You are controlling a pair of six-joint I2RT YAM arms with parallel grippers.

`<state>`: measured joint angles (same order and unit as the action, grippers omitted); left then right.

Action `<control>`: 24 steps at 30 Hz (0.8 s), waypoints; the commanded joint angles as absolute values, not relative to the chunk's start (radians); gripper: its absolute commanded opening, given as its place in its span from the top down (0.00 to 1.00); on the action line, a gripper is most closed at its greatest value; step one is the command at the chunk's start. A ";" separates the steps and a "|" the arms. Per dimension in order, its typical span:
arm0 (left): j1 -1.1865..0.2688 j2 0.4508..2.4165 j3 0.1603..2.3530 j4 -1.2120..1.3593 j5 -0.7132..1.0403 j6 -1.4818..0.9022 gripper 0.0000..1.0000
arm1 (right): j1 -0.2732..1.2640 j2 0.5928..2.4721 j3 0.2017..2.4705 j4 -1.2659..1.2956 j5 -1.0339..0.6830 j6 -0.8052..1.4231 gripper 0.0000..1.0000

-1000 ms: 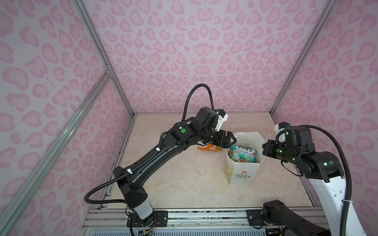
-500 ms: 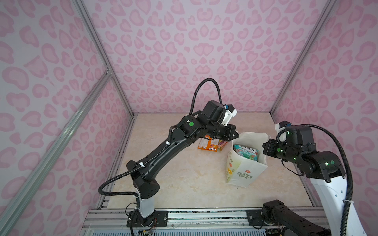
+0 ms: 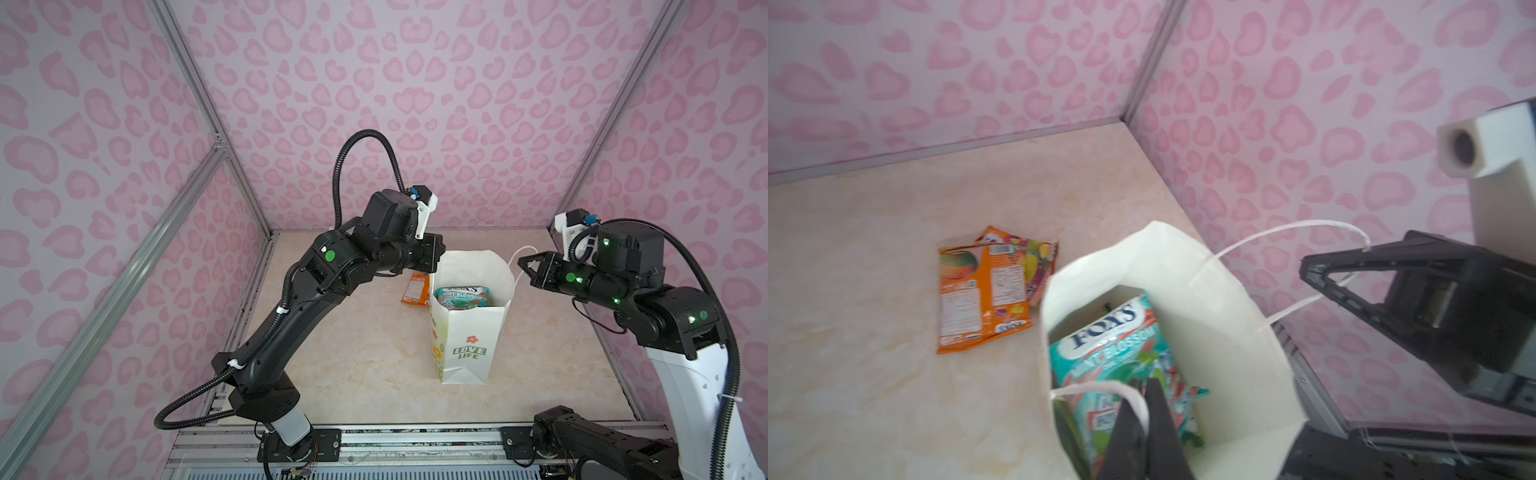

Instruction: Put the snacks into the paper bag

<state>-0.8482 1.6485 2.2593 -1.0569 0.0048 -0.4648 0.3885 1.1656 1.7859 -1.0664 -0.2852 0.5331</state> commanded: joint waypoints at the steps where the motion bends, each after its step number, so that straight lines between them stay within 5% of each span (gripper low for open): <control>1: -0.792 1.607 2.267 -1.106 -0.157 -0.420 0.97 | 0.501 1.253 1.866 -0.865 -0.268 0.549 1.00; 14: -0.355 1.524 2.077 -1.101 0.093 -0.392 0.97 | 0.616 1.672 2.123 -0.687 -0.336 0.568 1.00; 24: -0.234 1.396 1.730 -1.002 0.160 -0.390 0.97 | 0.643 1.723 1.871 -0.486 -0.399 0.629 1.00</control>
